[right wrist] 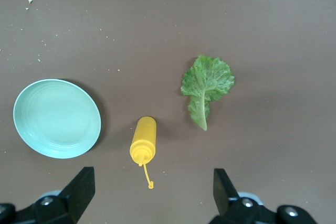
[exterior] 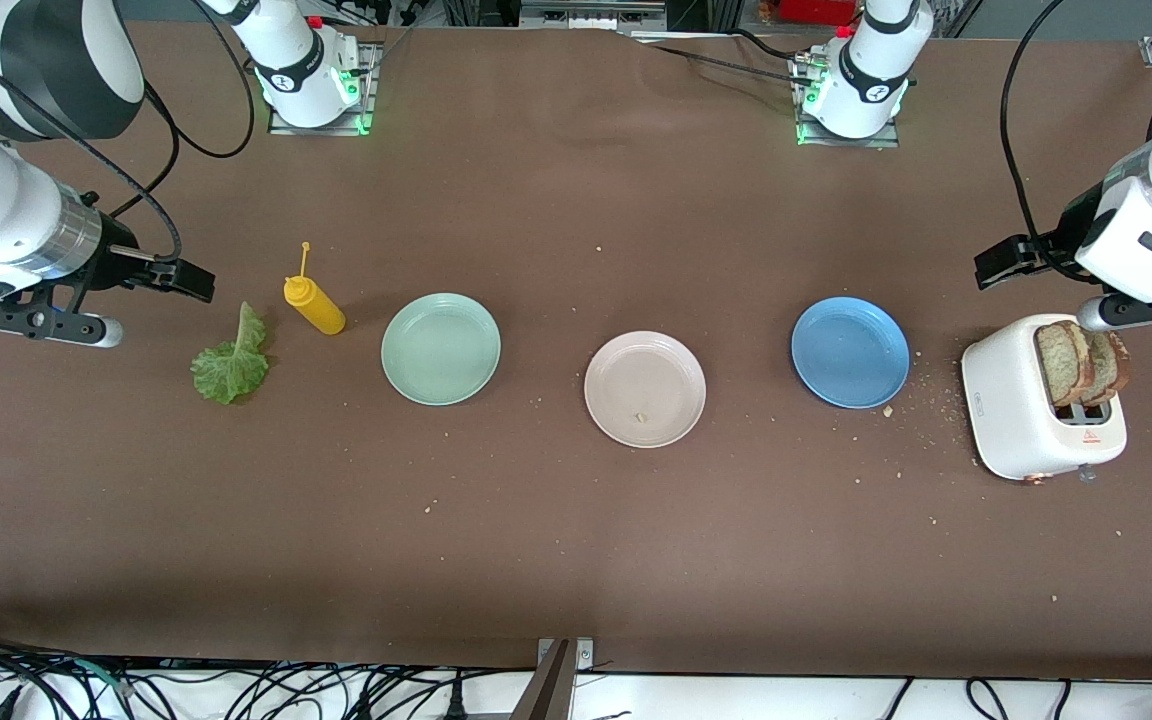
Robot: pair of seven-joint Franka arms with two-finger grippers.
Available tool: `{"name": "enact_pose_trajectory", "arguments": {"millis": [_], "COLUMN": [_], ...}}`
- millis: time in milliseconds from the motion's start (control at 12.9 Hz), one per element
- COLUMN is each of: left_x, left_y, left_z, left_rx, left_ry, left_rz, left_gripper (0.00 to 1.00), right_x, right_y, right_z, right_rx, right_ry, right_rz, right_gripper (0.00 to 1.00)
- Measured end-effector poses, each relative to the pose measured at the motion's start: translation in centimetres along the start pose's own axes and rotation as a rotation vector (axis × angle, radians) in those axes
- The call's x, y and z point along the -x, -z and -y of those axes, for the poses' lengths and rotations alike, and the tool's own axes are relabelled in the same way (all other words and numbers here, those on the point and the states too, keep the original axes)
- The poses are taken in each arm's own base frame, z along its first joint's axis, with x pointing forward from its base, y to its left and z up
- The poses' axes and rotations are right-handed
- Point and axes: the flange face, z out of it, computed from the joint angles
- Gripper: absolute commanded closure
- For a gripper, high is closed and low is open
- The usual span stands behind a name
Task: Make sandwich in beige plate with both arms
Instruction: 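Move the left gripper over the toast slices in the white toaster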
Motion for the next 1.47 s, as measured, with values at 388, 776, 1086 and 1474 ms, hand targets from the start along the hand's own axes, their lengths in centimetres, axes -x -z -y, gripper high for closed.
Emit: {"name": "enact_pose_trajectory", "arguments": {"millis": [388, 776, 1086, 1474], "left_x": [0.0, -2.0, -6.3, -9.9], "left_y": [0.0, -1.9, -7.8, -13.2], "left_z": [0.1, 4.4, 8.3, 14.1], "left_rx": [-0.003, -0.067, -0.062, -0.041], "left_ry": [0.051, 0.078, 0.039, 0.001], "left_rz": [0.002, 0.021, 0.066, 0.063], "left_gripper": [0.00, 0.00, 0.00, 0.00], "right_x": [0.0, 0.0, 0.0, 0.0], "right_y": [-0.1, -0.1, -0.1, -0.1], "right_z": [0.0, 0.0, 0.0, -0.1], "right_rx": [0.001, 0.001, 0.001, 0.001], "right_ry": [0.000, 0.000, -0.001, -0.001], "right_rz": [0.002, 0.003, 0.003, 0.003], "right_gripper": [0.00, 0.00, 0.00, 0.00]}}
